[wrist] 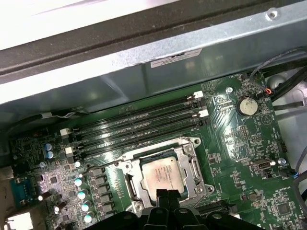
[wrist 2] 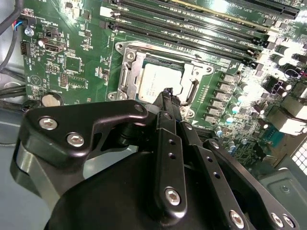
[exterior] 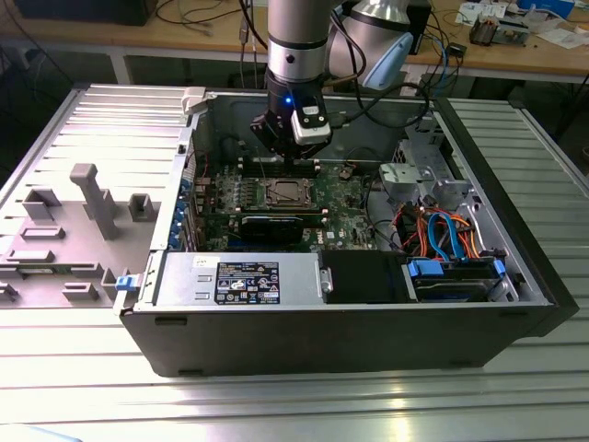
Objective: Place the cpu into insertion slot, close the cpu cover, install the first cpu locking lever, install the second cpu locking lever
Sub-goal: 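Install the first cpu locking lever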
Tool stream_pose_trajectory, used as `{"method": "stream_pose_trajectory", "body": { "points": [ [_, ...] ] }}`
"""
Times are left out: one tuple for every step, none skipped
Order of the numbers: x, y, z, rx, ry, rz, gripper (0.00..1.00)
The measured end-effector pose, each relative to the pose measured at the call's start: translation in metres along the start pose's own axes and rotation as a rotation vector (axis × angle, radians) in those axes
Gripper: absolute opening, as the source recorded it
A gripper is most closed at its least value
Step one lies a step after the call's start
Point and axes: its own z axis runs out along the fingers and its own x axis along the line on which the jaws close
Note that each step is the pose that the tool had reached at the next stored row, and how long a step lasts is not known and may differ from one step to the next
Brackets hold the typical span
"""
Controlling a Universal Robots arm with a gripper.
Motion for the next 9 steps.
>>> {"method": "stream_pose_trajectory", "body": {
  "points": [
    [0.0, 0.0, 0.0, 0.0, 0.0001, -0.006, 0.11],
    [0.0, 0.0, 0.0, -0.0001, 0.0, -0.01, 0.11],
    [0.0, 0.0, 0.0, -0.0001, 0.0001, -0.013, 0.11],
    [0.0, 0.0, 0.0, -0.0002, 0.0001, -0.016, 0.11],
    [0.0, 0.0, 0.0, -0.0001, 0.0, -0.02, 0.11],
    [0.0, 0.0, 0.0, -0.0003, 0.0, -0.023, 0.11],
    [0.0, 0.0, 0.0, -0.0003, 0.0001, -0.025, 0.11],
    [0.0, 0.0, 0.0, -0.0003, 0.0001, -0.031, 0.11],
    [0.0, 0.0, 0.0, -0.0004, 0.0001, -0.034, 0.11]
  ]
}}
